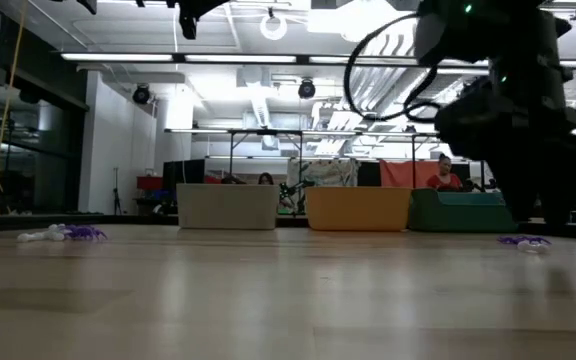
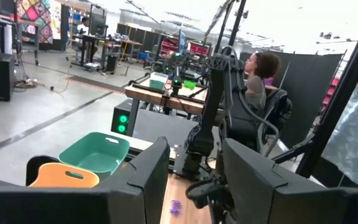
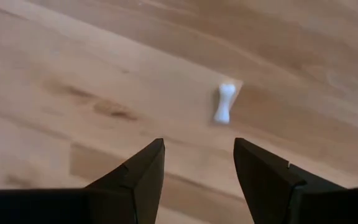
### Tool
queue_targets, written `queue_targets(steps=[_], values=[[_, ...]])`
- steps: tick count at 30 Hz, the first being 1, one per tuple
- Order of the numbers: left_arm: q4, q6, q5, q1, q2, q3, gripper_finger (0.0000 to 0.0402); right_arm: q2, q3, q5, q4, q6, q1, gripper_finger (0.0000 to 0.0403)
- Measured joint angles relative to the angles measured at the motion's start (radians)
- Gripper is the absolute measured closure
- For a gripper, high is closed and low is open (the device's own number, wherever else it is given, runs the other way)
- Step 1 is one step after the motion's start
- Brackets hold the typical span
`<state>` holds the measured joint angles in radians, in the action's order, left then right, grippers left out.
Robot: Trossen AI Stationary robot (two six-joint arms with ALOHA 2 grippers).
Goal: Sort Halloween decoration
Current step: Put the white bone toy into the green bin
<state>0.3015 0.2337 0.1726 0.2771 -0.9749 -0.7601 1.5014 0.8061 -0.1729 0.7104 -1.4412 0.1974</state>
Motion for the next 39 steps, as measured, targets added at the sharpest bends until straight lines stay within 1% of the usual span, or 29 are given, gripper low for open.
queue_targets(steps=[4,9,11,14,24,27,30,33,36,39], values=[[-0.007,0.001,0.000,0.000,0.000,0.000,0.0261,0.073,0.024,0.010,0.007,0.028,0.000,0.0215],[-0.011,0.001,0.000,-0.001,0.000,0.000,0.0261,0.116,0.028,0.052,0.013,0.027,0.000,0.0216],[-0.014,0.002,0.000,-0.001,0.000,0.000,0.0261,0.123,0.028,0.061,0.015,0.026,0.000,0.0223],[-0.016,0.002,0.000,-0.001,0.000,0.000,0.0261,0.128,0.029,0.066,0.018,0.028,0.000,0.0250],[-0.020,0.002,0.000,-0.001,0.000,0.000,0.0261,0.128,0.029,0.063,0.041,0.104,0.000,0.0388],[-0.020,0.001,0.000,-0.001,0.000,0.000,0.0261,0.126,0.030,0.059,0.039,0.138,0.000,0.0394],[-0.021,0.001,0.000,-0.001,0.000,0.000,0.0261,0.102,0.027,0.057,0.037,0.189,0.000,0.0394],[-0.021,0.000,0.000,-0.001,0.000,0.000,0.0261,0.044,0.027,0.062,0.037,0.260,0.000,0.0400],[-0.021,-0.001,0.000,-0.001,0.000,0.000,0.0261,-0.027,0.027,0.097,0.013,0.354,-0.019,0.0401],[-0.041,-0.039,0.000,0.003,0.000,0.000,0.0261,-0.095,0.027,0.163,-0.060,0.481,-0.062,0.0402]])
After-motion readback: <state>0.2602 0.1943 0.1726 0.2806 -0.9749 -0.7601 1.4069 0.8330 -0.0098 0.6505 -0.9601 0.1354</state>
